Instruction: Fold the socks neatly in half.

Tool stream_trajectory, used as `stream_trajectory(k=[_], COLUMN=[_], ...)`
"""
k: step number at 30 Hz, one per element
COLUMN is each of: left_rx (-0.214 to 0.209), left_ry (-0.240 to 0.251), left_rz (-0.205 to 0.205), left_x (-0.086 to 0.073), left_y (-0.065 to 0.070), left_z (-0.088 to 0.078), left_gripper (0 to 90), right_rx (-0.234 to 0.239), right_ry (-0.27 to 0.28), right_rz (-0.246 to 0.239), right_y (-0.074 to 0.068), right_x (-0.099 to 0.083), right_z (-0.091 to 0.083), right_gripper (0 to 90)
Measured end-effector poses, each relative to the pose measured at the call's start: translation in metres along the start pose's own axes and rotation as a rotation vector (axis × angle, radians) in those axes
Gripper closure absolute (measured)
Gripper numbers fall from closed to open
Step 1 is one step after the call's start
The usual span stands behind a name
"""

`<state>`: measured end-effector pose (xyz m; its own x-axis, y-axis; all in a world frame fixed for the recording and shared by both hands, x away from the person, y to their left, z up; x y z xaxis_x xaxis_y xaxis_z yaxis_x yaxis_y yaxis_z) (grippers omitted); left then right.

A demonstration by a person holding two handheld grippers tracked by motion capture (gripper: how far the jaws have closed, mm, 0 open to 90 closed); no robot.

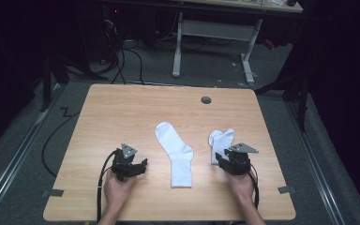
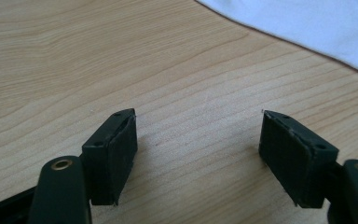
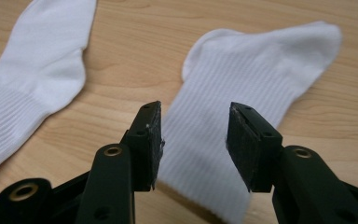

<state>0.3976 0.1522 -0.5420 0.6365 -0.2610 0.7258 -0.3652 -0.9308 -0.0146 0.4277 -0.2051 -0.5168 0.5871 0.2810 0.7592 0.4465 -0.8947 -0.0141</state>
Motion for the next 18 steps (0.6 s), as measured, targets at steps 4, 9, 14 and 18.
stream_trajectory(k=[4,9,14,18], left_rx=[-0.001,-0.002,-0.003,-0.002], left_ry=[0.000,0.000,0.001,0.000], left_rz=[0.001,0.001,0.000,0.001], left_x=[0.000,0.000,0.000,0.000], left_y=[0.000,0.000,0.000,0.000], left_z=[0.000,0.000,0.000,0.000], left_gripper=[28.1,27.9,27.9,27.9], right_rx=[-0.035,-0.073,-0.090,-0.096], right_ry=[0.006,-0.010,-0.009,-0.009], right_rz=[0.010,0.005,-0.001,-0.004], right_y=[0.011,0.021,0.023,0.024], right_x=[0.005,0.009,0.017,0.025], right_z=[-0.002,0.002,0.010,0.020], right_gripper=[54.5,54.0,52.1,50.8])
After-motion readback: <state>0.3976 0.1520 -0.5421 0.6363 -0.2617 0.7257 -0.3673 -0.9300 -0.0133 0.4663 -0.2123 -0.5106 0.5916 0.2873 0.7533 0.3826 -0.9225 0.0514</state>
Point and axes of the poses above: each handheld gripper's, and its own axes: z roughly forward along the jaws, x roughly out of its top, y roughly to its right, the point moved 5 cm from there along z, roughly forward along the jaws, and after that the axes turned 3 degrees about -y, right-handed, at the moved point
